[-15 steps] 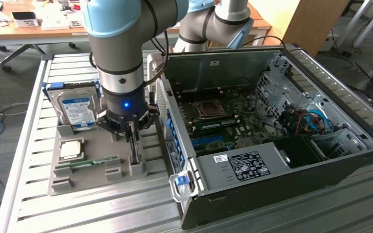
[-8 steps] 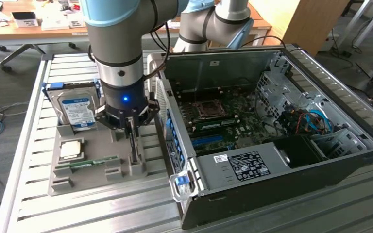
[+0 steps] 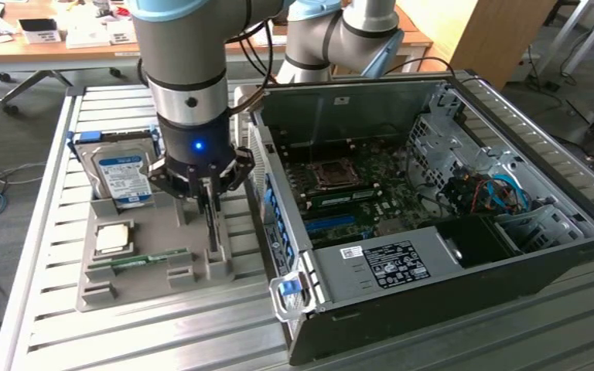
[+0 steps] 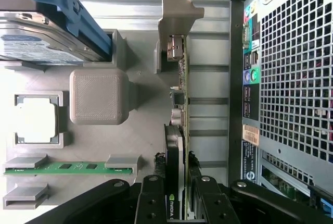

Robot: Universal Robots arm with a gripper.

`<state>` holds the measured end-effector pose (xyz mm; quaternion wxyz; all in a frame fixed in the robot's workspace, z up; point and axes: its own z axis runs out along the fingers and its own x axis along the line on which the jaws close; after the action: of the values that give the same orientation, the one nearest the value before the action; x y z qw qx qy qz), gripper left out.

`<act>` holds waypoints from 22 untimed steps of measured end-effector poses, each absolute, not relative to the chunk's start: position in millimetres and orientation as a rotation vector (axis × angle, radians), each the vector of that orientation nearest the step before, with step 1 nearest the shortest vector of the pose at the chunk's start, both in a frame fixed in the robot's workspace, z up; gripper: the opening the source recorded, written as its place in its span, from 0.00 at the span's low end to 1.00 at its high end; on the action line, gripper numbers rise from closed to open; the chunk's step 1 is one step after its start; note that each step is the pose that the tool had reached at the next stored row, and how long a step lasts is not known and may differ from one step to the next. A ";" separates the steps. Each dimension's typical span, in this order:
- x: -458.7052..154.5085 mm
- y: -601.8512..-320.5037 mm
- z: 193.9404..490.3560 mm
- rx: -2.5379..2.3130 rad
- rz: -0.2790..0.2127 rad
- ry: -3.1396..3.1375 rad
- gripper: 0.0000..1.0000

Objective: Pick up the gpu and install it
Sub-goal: 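Pick up the gpu and move the gpu toward the slot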

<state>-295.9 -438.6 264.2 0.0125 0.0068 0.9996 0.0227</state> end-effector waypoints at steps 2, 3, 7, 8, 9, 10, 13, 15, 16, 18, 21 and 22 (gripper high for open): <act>-295.8 -438.5 264.2 0.021 0.071 3.115 0.27; -295.8 -438.5 264.3 0.021 0.071 3.115 0.27; -295.9 -438.6 264.4 0.021 0.071 3.116 0.27; -295.9 -438.6 265.1 0.021 0.070 3.116 0.27; -295.9 -438.6 266.2 0.021 0.070 3.116 0.27; -295.9 -438.6 268.0 0.021 0.071 3.116 0.27; -295.9 -438.6 275.1 0.021 0.071 3.116 0.27; -295.9 -438.6 280.7 0.021 0.071 3.116 0.27; -295.9 -438.6 283.8 0.021 0.071 3.116 0.27; -295.8 -438.6 289.8 0.021 0.071 3.116 0.27; -295.8 -438.5 298.6 0.021 0.071 3.116 0.27; -295.9 -438.5 302.1 0.021 0.071 3.116 0.27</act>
<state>-295.9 -438.5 302.1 0.0125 0.0067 0.9996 0.0227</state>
